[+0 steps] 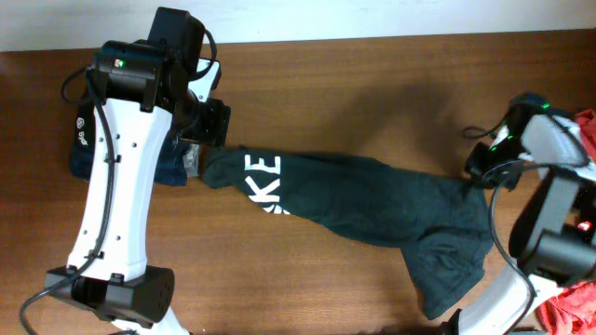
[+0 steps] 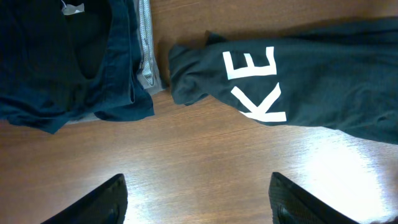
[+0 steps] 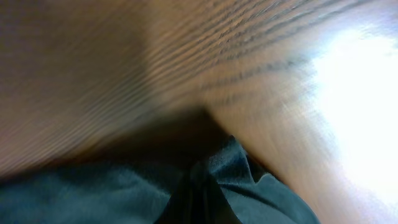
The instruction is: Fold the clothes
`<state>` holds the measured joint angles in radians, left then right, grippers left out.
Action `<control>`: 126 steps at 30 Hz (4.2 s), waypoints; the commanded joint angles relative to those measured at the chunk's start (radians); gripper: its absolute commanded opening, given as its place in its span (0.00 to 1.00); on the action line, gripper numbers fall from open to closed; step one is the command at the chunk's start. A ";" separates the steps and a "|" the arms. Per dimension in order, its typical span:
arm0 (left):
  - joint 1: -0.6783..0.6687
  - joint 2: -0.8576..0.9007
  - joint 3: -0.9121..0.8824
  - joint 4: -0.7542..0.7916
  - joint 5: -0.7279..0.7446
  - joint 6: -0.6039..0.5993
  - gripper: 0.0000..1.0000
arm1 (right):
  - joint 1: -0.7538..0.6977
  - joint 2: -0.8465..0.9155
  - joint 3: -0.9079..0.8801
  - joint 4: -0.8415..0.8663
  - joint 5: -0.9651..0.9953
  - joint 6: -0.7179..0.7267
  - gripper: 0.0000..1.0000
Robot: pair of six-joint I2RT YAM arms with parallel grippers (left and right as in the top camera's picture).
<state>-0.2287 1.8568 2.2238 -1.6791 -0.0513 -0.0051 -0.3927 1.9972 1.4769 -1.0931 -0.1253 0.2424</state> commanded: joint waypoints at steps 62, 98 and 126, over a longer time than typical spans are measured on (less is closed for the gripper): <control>-0.032 -0.048 0.377 0.093 0.021 0.036 0.00 | -0.099 -0.621 0.395 -0.088 -0.214 -0.051 0.04; -0.032 -0.381 0.377 0.028 0.018 0.059 0.01 | -0.098 -0.654 0.790 -0.509 -0.084 -0.040 0.04; 0.056 0.300 0.433 0.488 -0.096 0.101 0.99 | -0.212 -0.077 0.741 -0.122 -0.452 -0.108 0.95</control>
<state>-0.1940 2.3375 2.5999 -1.1343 -0.1246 0.0856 -0.5114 2.0705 2.1967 -1.1812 -0.4438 0.1452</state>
